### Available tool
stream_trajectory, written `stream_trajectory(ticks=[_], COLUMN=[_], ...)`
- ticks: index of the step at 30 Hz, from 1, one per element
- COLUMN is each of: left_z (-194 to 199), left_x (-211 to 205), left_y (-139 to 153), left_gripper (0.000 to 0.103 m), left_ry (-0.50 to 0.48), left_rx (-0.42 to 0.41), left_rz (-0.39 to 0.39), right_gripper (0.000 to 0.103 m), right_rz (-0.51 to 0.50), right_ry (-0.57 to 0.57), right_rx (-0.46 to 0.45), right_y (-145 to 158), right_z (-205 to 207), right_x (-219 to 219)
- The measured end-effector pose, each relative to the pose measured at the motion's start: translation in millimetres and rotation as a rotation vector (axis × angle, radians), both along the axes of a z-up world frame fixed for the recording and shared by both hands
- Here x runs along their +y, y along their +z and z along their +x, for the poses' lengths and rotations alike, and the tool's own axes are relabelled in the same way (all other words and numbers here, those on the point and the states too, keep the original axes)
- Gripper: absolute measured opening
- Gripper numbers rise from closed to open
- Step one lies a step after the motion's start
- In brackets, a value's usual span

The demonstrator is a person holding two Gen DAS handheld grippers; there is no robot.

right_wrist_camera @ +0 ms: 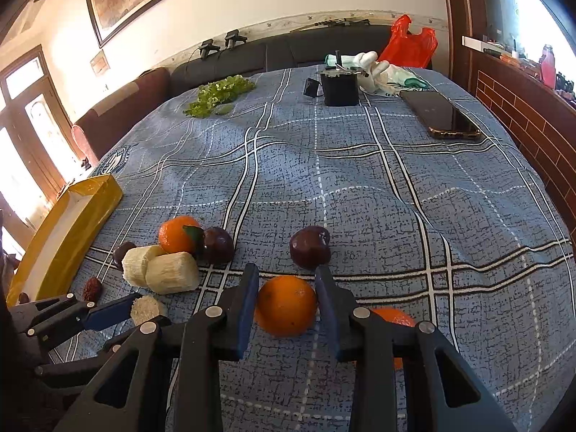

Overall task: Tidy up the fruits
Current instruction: 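Grasp the round beige slice with left tool while right tool grasps another orange, then release the beige slice into the tray with left tool while right tool drops the orange there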

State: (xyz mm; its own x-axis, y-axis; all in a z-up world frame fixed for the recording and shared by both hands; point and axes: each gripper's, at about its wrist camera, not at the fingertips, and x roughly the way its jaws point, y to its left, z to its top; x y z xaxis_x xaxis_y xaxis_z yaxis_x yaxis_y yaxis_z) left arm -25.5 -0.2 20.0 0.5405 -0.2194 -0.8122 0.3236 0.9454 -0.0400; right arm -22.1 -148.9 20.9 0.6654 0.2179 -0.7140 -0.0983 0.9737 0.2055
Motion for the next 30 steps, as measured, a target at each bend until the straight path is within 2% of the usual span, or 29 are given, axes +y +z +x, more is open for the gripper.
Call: stream_trajectory(ticks=[8, 11, 13, 15, 17, 23, 26, 30], left_z=[-29.0, -43.1, -52.3, -61.8, -66.1, -77.2, -80.5, -85.5], left_x=[53.3, 82.7, 102.1, 123.2, 138.0, 173.3, 181.4, 191.4], left_y=[45.1, 61.0, 69.1, 76.2, 79.0, 83.1, 81.0, 80.2], left_gripper=[0.029, 0.029, 0.029, 0.029, 0.029, 0.029, 0.029, 0.029], left_ry=[0.102, 0.16, 0.199, 0.245, 0.276, 0.335, 0.348, 0.365], left_rx=[-0.074, -0.102, -0.121, -0.136, -0.143, -0.163, -0.168, -0.169], left_rz=[-0.101, -0.132, -0.15, -0.18, -0.195, -0.237, -0.25, -0.254], right_gripper=[0.021, 0.021, 0.024, 0.041, 0.043, 0.043, 0.043, 0.043], right_rz=[-0.016, 0.018, 0.018, -0.017, -0.026, 0.09, 0.05, -0.025], right_ry=[0.025, 0.062, 0.064, 0.051, 0.044, 0.016, 0.048, 0.074], right_rx=[-0.06, -0.063, -0.06, -0.048, -0.037, -0.027, -0.016, 0.033], right_y=[7.4, 11.8, 13.1, 11.3, 11.1, 25.0, 25.6, 11.9], right_z=[-7.6, -10.0, -12.1, -13.5, -17.2, -33.3, -33.1, -24.7], right_x=[7.9, 9.2, 9.4, 10.8, 7.6, -26.0, -15.5, 6.0])
